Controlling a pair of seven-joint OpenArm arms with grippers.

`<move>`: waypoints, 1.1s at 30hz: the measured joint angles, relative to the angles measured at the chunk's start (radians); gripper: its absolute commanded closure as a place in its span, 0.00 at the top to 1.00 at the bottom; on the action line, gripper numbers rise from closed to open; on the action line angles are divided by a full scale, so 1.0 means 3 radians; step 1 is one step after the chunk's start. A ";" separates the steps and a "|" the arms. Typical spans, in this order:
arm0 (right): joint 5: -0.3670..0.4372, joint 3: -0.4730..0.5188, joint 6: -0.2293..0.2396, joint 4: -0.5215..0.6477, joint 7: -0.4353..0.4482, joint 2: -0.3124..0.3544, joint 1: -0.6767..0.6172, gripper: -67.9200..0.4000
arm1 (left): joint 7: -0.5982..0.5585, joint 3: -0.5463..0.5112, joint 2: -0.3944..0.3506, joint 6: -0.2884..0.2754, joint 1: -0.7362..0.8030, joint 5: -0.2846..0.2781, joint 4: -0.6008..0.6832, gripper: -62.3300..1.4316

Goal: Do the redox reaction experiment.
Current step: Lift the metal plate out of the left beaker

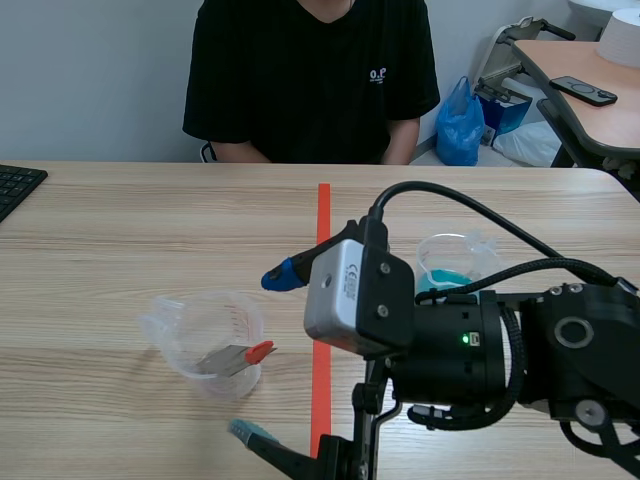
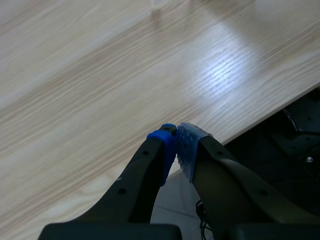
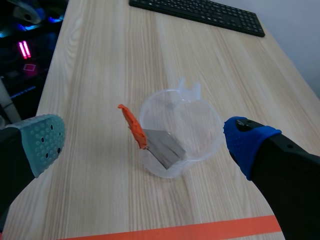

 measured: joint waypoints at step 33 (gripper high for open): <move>-0.0080 0.0000 -0.0167 -0.0004 0.0172 -0.0009 0.0000 0.04 | -0.0294 -0.0005 0.0238 0.0148 -0.0045 0.0470 -0.0343 0.08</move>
